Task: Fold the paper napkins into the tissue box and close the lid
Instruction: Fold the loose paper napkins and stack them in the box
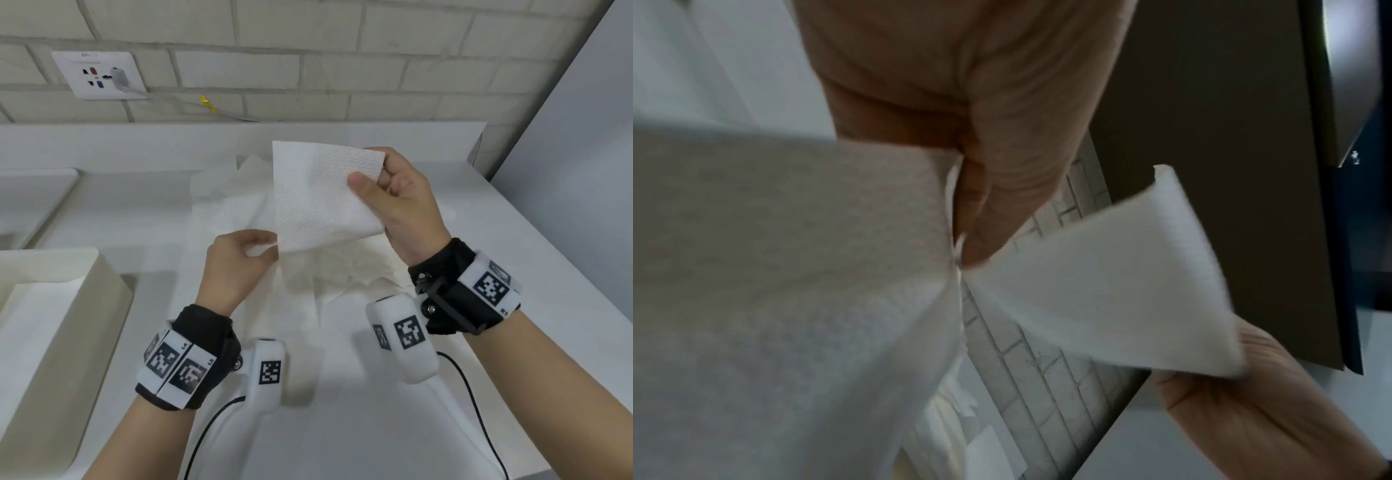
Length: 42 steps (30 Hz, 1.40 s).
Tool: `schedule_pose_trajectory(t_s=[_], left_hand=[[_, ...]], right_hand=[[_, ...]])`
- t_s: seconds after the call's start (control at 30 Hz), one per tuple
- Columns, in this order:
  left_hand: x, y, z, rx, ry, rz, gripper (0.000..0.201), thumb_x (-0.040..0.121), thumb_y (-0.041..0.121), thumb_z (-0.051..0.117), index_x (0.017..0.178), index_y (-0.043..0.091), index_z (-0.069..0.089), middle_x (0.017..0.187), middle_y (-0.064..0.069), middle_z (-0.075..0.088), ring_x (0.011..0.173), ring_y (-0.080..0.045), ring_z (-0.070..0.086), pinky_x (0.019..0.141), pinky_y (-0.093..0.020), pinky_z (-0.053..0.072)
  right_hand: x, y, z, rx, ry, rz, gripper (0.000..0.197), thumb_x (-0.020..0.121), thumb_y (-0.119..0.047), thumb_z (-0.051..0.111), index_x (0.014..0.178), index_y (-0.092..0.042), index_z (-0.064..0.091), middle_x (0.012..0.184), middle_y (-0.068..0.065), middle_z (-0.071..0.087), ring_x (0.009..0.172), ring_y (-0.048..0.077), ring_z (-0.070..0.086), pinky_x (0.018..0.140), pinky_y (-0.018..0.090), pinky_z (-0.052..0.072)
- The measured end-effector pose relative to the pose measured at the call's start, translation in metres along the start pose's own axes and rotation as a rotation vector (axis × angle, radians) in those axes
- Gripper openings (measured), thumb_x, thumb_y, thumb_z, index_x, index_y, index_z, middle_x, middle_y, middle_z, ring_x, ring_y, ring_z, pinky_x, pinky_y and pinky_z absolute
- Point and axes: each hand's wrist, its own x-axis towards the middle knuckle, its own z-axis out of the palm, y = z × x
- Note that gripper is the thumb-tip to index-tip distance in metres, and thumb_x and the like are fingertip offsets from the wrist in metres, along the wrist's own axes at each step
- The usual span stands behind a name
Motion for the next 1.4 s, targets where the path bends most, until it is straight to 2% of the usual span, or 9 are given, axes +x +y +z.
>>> schedule_pose_trajectory(t_s=[0.1, 0.2, 0.27, 0.33, 0.57, 0.67, 1.0, 1.23, 1.4], left_hand=[[-0.004, 0.006, -0.003, -0.039, 0.020, 0.083, 0.016, 0.085, 0.011, 0.068, 0.091, 0.026, 0.066, 0.100, 0.014, 0.066, 0.108, -0.012, 0.061, 0.102, -0.038, 0.045], [-0.011, 0.016, -0.004, -0.244, 0.040, 0.125, 0.032, 0.097, 0.016, 0.050, 0.071, 0.005, 0.066, 0.105, -0.014, 0.058, 0.103, -0.024, 0.064, 0.104, -0.036, 0.043], [-0.019, 0.028, -0.004, -0.383, 0.007, 0.136, 0.055, 0.101, 0.024, 0.038, 0.048, 0.013, 0.049, 0.056, 0.013, 0.054, 0.068, -0.006, 0.063, 0.077, -0.020, 0.046], [-0.024, 0.034, -0.001, -0.483, -0.058, 0.158, 0.050, 0.099, 0.040, 0.037, 0.055, 0.017, 0.045, 0.052, 0.014, 0.053, 0.054, 0.000, 0.051, 0.063, -0.018, 0.040], [-0.021, 0.028, 0.010, -0.445, -0.017, 0.169, 0.022, 0.095, 0.022, 0.052, 0.080, 0.017, 0.068, 0.078, 0.012, 0.072, 0.079, -0.009, 0.068, 0.071, -0.024, 0.054], [-0.021, 0.023, 0.012, -0.450, -0.005, 0.151, 0.020, 0.096, 0.022, 0.052, 0.083, 0.019, 0.067, 0.080, 0.013, 0.073, 0.082, -0.009, 0.068, 0.074, -0.024, 0.054], [-0.014, 0.012, 0.019, -0.484, 0.107, 0.126, 0.014, 0.098, 0.014, 0.049, 0.102, 0.023, 0.059, 0.103, 0.006, 0.067, 0.097, -0.011, 0.066, 0.080, -0.027, 0.052], [-0.011, 0.005, 0.021, -0.526, 0.049, 0.243, 0.080, 0.080, 0.009, 0.054, 0.131, 0.061, 0.020, 0.149, -0.013, 0.034, 0.130, -0.028, 0.045, 0.105, -0.052, 0.040], [-0.012, 0.006, 0.027, -0.465, -0.062, 0.238, 0.065, 0.084, -0.003, 0.049, 0.128, 0.045, 0.047, 0.138, 0.018, 0.047, 0.132, -0.009, 0.042, 0.110, -0.044, 0.036]], right_hand=[[-0.001, -0.002, 0.001, 0.059, -0.003, 0.030, 0.013, 0.083, -0.016, 0.060, 0.096, -0.018, 0.062, 0.087, -0.005, 0.070, 0.085, 0.017, 0.061, 0.076, 0.032, 0.049], [-0.003, 0.001, 0.003, -0.009, 0.003, 0.071, 0.008, 0.087, -0.018, 0.061, 0.094, -0.020, 0.063, 0.081, 0.002, 0.066, 0.076, 0.024, 0.054, 0.064, 0.034, 0.043], [-0.004, 0.004, 0.008, -0.075, 0.012, 0.071, 0.012, 0.091, -0.010, 0.057, 0.097, -0.018, 0.062, 0.074, -0.005, 0.066, 0.064, 0.019, 0.053, 0.057, 0.027, 0.042], [-0.002, 0.008, 0.013, -0.129, 0.028, 0.050, 0.014, 0.091, -0.007, 0.056, 0.098, -0.017, 0.062, 0.073, -0.009, 0.067, 0.059, 0.012, 0.054, 0.052, 0.021, 0.044], [-0.007, 0.026, 0.022, -0.460, 0.077, 0.076, 0.003, 0.094, -0.021, 0.052, 0.094, -0.018, 0.053, 0.103, 0.003, 0.051, 0.091, 0.012, 0.053, 0.072, 0.011, 0.043], [-0.013, 0.033, 0.022, -0.334, 0.005, 0.252, 0.025, 0.096, -0.026, 0.047, 0.103, -0.002, 0.048, 0.113, 0.020, 0.054, 0.098, 0.018, 0.054, 0.091, 0.032, 0.047], [-0.026, 0.049, 0.032, -0.188, -0.092, 0.268, 0.015, 0.094, -0.008, 0.049, 0.100, -0.019, 0.041, 0.102, -0.005, 0.055, 0.094, 0.006, 0.056, 0.088, 0.026, 0.046], [-0.027, 0.050, 0.031, -0.266, -0.107, 0.217, 0.047, 0.092, 0.007, 0.041, 0.119, -0.024, 0.016, 0.114, 0.005, 0.055, 0.099, 0.013, 0.056, 0.086, 0.024, 0.048], [-0.024, 0.049, 0.017, -0.317, -0.053, 0.358, 0.021, 0.096, -0.011, 0.046, 0.117, -0.012, 0.039, 0.109, 0.002, 0.060, 0.102, 0.018, 0.058, 0.091, 0.033, 0.047]])
